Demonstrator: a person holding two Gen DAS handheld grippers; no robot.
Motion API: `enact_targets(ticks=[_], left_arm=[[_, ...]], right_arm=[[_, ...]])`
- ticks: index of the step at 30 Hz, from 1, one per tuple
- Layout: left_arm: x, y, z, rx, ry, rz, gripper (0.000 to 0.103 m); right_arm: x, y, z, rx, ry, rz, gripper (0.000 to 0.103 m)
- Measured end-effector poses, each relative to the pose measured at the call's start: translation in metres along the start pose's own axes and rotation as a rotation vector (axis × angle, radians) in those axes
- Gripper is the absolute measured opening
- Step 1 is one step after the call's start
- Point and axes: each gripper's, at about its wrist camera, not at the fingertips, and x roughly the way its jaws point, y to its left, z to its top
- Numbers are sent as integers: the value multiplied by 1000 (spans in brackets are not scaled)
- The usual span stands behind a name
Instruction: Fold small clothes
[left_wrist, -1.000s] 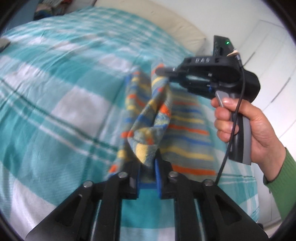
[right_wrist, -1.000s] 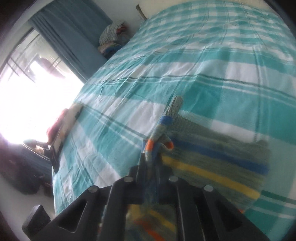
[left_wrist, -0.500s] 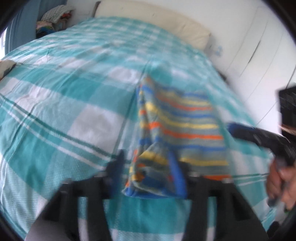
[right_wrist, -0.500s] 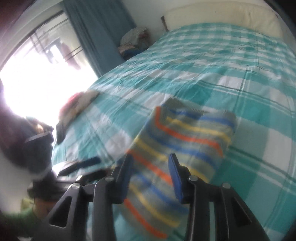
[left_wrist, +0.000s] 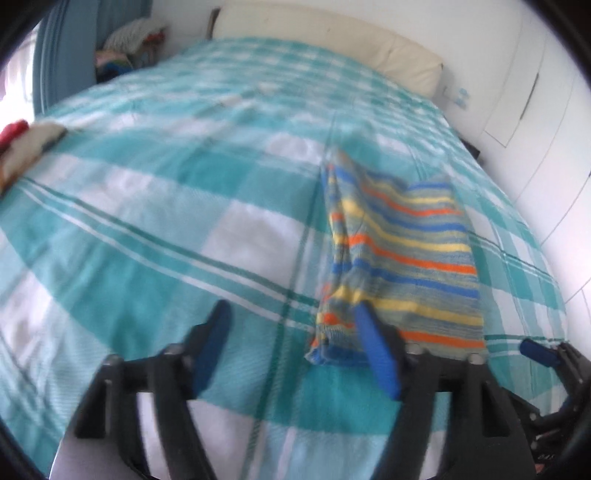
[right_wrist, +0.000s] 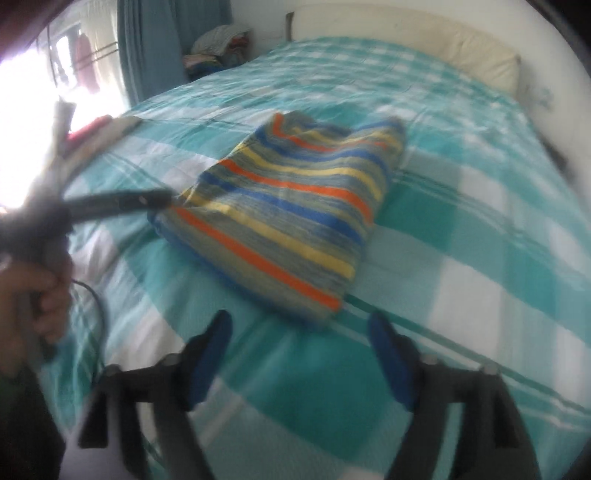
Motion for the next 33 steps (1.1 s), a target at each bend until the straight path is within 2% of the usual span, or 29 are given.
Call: enact_targets(ticks=[1, 2, 6, 13, 20, 23, 26, 29, 31, 33], left_arm=[[-9, -2, 1, 8, -17, 8, 88], [-15, -4, 2, 16, -28, 9, 91], [-38, -21, -5, 64, -35, -15, 95], [-48, -55, -30, 205, -1, 8, 96], [-43, -59, -44, 219, 29, 21, 96], [-35, -57, -48, 223, 59, 19, 97], [-23, -48, -41, 221, 109, -19, 97], [-20, -32, -10, 187, 72, -69, 97], [-11, -20, 22, 145, 41, -128, 98], [12, -11, 50, 103, 68, -195, 98]], right_arm=[[-9, -1, -3, -1, -16, -39, 82], [-15, -1, -7, 4, -24, -68, 82], [-33, -8, -18, 66, -26, -154, 82], [-48, -21, -34, 81, -1, -281, 82], [-56, -25, -40, 78, 5, -316, 83], [-51, -30, -41, 103, 9, -263, 87], [-35, -47, -46, 201, 30, -61, 88], [-20, -72, -44, 329, 34, 74, 87], [-15, -95, -31, 430, -10, 149, 87], [-9, -116, -11, 516, -72, 221, 87]])
